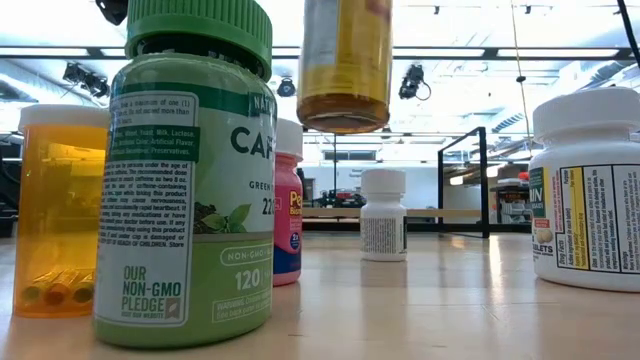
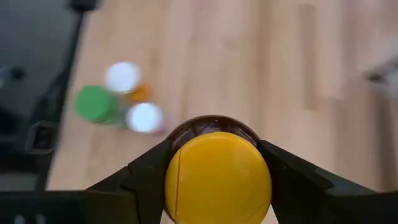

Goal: Pick and place medicine bottles onto shelf by color
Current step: Put the yellow pill bottle on the shelf

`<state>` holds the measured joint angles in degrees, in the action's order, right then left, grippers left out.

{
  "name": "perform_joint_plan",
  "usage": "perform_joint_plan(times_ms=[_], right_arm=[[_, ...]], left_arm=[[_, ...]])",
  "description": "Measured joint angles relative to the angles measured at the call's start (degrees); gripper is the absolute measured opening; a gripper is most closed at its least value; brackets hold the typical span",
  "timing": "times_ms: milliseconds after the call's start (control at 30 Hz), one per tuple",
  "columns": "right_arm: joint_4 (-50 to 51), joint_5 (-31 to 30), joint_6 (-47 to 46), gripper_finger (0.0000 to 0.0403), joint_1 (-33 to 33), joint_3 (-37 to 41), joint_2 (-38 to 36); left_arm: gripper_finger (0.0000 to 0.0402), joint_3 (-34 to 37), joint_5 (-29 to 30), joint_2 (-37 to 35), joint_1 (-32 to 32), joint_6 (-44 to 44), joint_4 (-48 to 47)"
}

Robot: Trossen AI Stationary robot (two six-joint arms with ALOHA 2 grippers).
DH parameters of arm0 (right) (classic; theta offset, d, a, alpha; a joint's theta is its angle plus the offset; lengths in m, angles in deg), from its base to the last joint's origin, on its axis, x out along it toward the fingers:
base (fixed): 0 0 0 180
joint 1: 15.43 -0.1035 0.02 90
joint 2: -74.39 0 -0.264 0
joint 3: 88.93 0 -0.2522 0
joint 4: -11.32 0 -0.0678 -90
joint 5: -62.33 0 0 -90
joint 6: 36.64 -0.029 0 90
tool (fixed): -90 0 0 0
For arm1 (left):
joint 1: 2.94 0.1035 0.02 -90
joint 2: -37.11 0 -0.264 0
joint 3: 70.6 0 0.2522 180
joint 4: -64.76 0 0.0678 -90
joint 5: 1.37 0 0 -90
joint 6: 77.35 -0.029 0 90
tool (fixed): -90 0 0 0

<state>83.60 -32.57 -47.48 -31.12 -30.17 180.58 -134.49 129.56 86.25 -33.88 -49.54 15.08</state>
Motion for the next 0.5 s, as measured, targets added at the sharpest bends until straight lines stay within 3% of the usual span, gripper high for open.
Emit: perform_joint_plan(times_ms=[300, 500], right_arm=[[9.9, -5.8, -10.5, 0.0233, 10.9, 0.0, -5.5], [17.7, -10.9, -23.1, 0.0235, 19.2, 0.5, -5.9]], left_arm=[[0.0176, 0.0, 0.0, 0.0, 0.0, 0.0, 0.1], [0.0173, 0.0, 0.0, 0.0, 0.0, 0.0, 0.1]])
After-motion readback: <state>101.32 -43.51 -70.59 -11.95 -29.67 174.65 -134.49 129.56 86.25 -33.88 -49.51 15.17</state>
